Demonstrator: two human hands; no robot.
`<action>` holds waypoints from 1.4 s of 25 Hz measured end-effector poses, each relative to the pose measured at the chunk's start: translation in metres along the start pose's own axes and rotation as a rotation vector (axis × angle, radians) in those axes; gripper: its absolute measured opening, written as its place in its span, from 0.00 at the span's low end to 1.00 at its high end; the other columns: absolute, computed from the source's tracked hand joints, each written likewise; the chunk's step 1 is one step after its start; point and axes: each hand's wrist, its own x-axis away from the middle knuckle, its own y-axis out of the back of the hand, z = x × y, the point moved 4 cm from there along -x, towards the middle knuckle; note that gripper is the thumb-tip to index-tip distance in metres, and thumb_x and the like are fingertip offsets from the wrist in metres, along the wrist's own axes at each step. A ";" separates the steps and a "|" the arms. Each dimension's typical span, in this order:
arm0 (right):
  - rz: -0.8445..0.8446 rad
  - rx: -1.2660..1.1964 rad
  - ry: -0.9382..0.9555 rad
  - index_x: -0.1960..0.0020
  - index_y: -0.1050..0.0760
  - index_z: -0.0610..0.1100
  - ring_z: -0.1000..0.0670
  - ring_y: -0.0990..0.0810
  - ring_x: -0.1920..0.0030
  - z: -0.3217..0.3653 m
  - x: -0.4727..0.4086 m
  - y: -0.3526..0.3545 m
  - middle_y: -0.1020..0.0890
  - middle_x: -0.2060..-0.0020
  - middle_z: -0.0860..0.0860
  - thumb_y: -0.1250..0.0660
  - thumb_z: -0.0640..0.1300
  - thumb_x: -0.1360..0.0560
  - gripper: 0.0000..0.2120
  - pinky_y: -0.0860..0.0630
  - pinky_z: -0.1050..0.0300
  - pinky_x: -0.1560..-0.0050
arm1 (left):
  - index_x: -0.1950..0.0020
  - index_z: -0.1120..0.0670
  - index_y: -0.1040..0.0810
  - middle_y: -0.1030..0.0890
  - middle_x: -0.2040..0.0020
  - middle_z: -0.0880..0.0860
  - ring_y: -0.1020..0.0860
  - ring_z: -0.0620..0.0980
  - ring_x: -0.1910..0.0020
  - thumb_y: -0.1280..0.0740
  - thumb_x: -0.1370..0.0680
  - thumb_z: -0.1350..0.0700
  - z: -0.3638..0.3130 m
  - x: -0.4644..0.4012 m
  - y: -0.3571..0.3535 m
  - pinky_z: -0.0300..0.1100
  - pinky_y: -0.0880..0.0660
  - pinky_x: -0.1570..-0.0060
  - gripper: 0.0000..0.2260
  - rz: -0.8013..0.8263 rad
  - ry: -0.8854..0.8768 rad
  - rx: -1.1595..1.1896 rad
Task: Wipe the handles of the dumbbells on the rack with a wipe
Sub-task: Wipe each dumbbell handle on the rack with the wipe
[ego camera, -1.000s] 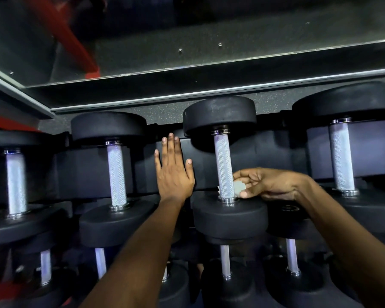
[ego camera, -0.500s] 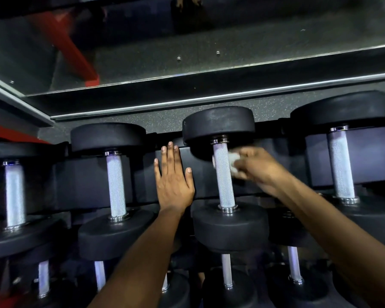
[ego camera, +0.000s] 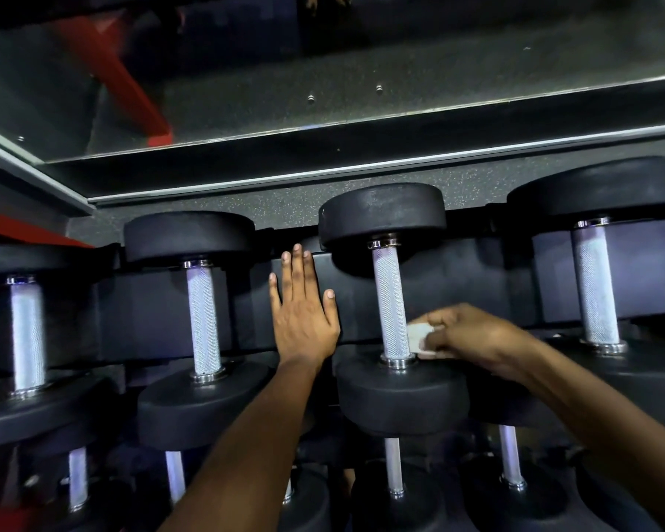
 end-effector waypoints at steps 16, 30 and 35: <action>-0.498 0.332 0.500 0.62 0.22 0.52 0.69 0.24 0.65 0.031 0.011 0.008 0.21 0.65 0.57 0.26 0.36 0.32 0.11 0.33 0.77 0.61 | 0.22 0.61 0.46 0.46 0.21 0.56 0.50 0.54 0.22 0.50 0.21 0.49 0.000 0.000 0.000 0.53 0.54 0.25 0.29 -0.004 -0.004 -0.005; -0.417 0.662 0.840 0.45 0.21 0.42 0.55 0.28 0.58 0.030 0.025 0.012 0.27 0.57 0.49 0.40 0.36 0.28 0.14 0.34 0.74 0.53 | 0.22 0.60 0.47 0.47 0.21 0.56 0.50 0.53 0.22 0.51 0.21 0.49 0.000 -0.001 0.001 0.53 0.53 0.24 0.29 -0.001 -0.002 0.002; -0.236 1.400 1.264 0.27 0.38 0.40 0.48 0.35 0.29 0.029 -0.008 0.029 0.34 0.29 0.43 0.56 0.41 0.17 0.20 0.44 0.57 0.27 | 0.22 0.61 0.45 0.45 0.21 0.57 0.49 0.54 0.22 0.50 0.21 0.50 0.001 0.001 0.000 0.53 0.54 0.24 0.29 -0.014 -0.008 0.001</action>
